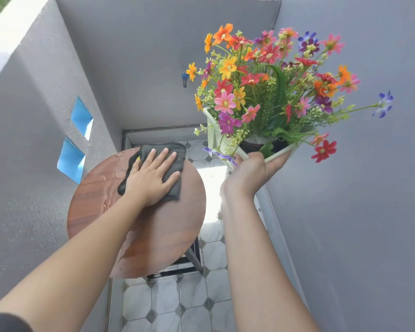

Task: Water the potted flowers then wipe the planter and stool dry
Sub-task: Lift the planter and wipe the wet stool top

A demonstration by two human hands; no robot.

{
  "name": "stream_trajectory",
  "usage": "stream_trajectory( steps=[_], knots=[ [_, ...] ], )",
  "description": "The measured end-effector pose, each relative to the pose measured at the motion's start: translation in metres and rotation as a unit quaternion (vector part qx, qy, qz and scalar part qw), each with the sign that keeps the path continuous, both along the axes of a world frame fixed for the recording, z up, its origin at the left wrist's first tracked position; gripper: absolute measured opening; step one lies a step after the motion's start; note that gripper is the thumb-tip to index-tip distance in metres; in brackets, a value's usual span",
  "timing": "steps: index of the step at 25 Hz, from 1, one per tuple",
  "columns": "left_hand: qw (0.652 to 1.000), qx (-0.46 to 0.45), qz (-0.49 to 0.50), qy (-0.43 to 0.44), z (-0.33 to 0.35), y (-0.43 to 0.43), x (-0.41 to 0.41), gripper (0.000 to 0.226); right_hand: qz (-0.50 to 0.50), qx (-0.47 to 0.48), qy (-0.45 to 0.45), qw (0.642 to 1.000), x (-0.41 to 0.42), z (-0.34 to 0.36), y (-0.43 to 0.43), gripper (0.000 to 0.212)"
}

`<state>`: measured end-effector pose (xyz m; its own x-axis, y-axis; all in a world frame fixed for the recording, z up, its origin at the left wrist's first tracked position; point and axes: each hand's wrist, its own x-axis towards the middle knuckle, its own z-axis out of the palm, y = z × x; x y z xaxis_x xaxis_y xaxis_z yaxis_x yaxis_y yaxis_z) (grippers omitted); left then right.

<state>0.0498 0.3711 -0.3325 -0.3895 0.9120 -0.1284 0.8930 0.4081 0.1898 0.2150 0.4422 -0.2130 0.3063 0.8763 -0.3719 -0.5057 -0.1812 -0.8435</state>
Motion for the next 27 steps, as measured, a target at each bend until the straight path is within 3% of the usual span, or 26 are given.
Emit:
stream_trajectory(
  steps=[4,14,24,27],
  knots=[
    [0.993,0.000,0.116,-0.002,0.000,-0.009,-0.024,0.061,0.010,0.014,0.061,0.998,0.008,0.008,0.000,0.077],
    [0.933,-0.016,0.358,-0.017,-0.001,-0.059,-0.030,0.081,0.002,0.022,0.064,0.998,0.003,0.002,-0.007,0.076],
    [0.857,-0.023,0.510,-0.067,-0.001,-0.124,0.027,0.088,0.022,0.005,0.048,0.999,-0.012,-0.004,-0.019,0.076],
    [0.841,0.011,0.534,-0.084,0.003,-0.139,0.048,0.085,0.022,0.008,0.053,0.998,-0.016,0.002,-0.020,0.076]
  ],
)
